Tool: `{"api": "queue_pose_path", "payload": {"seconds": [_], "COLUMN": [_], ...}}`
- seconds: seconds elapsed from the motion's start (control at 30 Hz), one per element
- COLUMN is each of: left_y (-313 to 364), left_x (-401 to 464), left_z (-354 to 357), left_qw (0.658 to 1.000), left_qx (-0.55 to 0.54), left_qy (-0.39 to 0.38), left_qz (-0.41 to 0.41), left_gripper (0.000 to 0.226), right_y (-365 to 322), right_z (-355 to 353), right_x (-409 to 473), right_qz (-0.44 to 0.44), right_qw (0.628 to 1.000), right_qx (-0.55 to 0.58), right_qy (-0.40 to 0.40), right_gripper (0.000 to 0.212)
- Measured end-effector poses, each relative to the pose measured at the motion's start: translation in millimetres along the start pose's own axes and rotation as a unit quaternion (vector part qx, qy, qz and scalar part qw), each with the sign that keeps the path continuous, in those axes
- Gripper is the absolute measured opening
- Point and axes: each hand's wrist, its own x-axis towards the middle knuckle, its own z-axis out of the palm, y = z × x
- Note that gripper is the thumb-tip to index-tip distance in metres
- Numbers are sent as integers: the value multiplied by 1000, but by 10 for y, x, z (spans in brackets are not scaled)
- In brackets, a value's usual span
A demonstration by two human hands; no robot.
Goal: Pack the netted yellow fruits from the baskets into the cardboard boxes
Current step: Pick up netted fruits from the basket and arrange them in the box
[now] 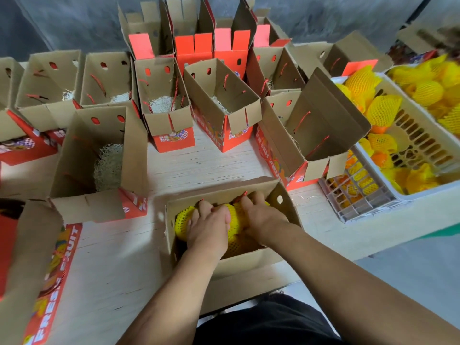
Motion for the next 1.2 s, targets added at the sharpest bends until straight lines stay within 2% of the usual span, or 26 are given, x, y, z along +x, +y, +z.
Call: {"api": "queue_pose_path", "payload": {"seconds": [0.07, 0.13, 0.23, 0.37, 0.6, 0.7, 0.77, 0.83, 0.87, 0.93, 1.03, 1.1, 1.2], "left_y": [31, 100, 375, 895, 2427, 3204, 3586, 3828, 3911, 4024, 4123, 4150, 4152], "left_x": [1, -21, -40, 39, 363, 620, 861, 1150, 1279, 1480, 1639, 1680, 1679], "left_z": [-19, -82, -160, -79, 400, 667, 846, 980, 1020, 1065, 1127, 1140, 1117], "left_qw": [1000, 1000, 989, 965, 931, 924, 927, 939, 939, 934, 921, 912, 926], "left_qx": [9, -14, -120, -212, -284, -267, -216, -57, 39, 144, 248, 279, 250], "left_qy": [-1, -1, 14, 26, 34, 19, 26, 85, 122, 161, 140, 119, 114], "left_qz": [5, 21, 86, 150, 226, 274, 307, 328, 320, 284, 266, 276, 259], "left_gripper": [6, 9, 9, 9, 14, 16, 15, 15, 17, 17, 19, 20, 14], "right_y": [69, 179, 368, 740, 2184, 2945, 3433, 3884, 4098, 4471, 4769, 4745, 4519], "right_z": [-66, -138, -225, -328, -619, -772, -840, -903, -936, -1019, -1192, -1278, -1225], "right_x": [-149, -313, -520, -615, -675, -655, -572, -430, -336, -96, 365, 706, 1132], "right_qz": [-28, -53, -93, -118, -82, -41, -16, -5, 2, 28, 36, 20, 20], "right_qw": [999, 994, 974, 933, 856, 849, 863, 890, 908, 945, 973, 983, 989], "right_qx": [44, 51, 81, 207, 323, 327, 313, 298, 282, 227, 168, 134, 105], "right_qy": [10, 85, 188, 271, 396, 413, 396, 345, 309, 232, 154, 126, 100], "right_gripper": [55, 41, 33, 20, 14, 12, 17, 25, 28, 35, 47, 56, 77]}}
